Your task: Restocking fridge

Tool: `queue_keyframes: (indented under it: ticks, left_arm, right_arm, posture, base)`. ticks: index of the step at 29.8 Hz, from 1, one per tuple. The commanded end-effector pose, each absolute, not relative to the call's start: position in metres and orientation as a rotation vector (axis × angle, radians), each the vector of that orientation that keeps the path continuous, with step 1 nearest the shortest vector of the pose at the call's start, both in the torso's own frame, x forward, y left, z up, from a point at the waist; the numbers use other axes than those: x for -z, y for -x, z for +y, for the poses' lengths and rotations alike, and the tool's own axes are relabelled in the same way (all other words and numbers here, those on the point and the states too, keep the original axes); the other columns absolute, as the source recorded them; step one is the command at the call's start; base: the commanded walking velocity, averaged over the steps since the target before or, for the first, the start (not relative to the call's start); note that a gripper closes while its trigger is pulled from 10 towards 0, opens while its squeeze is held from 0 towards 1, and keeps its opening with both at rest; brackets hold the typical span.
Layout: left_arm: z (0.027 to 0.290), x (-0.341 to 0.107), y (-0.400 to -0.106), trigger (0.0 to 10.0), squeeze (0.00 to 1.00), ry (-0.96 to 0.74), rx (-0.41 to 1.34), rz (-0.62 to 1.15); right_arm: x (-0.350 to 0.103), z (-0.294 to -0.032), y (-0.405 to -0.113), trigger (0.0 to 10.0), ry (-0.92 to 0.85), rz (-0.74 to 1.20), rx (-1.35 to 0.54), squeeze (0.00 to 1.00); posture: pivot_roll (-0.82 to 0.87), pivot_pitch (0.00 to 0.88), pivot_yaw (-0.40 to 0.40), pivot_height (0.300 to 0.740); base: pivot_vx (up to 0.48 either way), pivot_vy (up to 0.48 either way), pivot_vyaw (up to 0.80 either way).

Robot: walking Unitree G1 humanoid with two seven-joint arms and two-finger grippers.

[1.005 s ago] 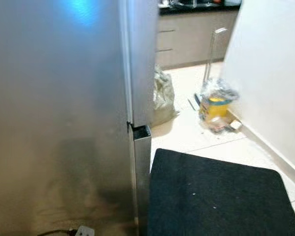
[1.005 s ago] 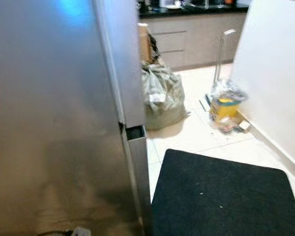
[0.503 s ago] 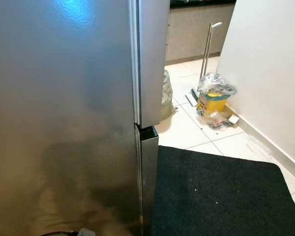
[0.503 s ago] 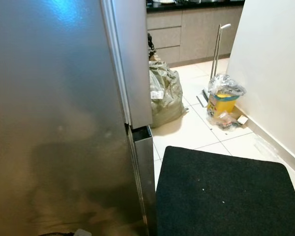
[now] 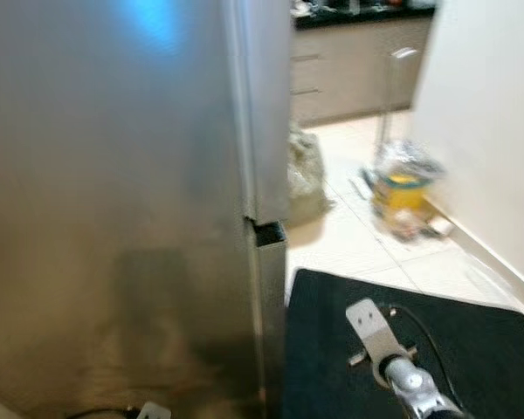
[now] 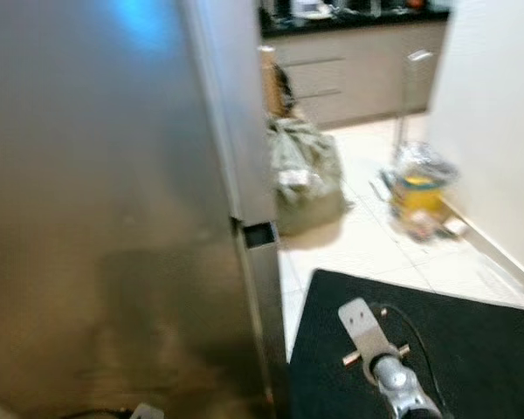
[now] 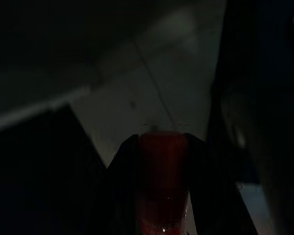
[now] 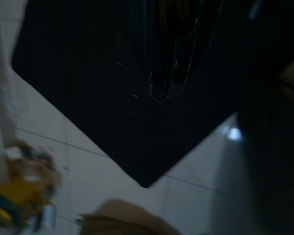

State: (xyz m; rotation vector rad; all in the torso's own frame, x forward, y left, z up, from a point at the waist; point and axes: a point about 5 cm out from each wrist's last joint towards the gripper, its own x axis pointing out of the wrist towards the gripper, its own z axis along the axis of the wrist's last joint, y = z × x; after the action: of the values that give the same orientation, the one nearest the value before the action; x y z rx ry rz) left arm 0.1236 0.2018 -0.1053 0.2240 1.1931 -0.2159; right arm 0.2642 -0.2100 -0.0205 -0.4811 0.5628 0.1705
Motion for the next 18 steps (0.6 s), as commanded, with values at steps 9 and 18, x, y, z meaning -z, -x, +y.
queue_keyframes:
  ticks: [9, 18]
  left_arm:
    - [0.203, 0.103, -0.131, 10.0, 0.0, -0.239, 0.221, 1.174]
    - [0.206, 0.103, -0.127, 10.0, 0.0, -0.242, 0.218, 1.184]
  right_arm:
    - [0.018, -0.195, -0.268, 10.0, 0.465, 0.52, -0.273, 1.0]
    - [0.001, -0.173, -0.274, 10.0, 0.398, 0.396, -0.493, 1.0]
  posture:
    - [-0.15, 0.0, 0.086, 0.74]
    - [-0.16, 0.004, 0.089, 0.74]
  base:
    - [0.0, 0.0, 0.0]
    - [0.0, 0.0, 0.0]
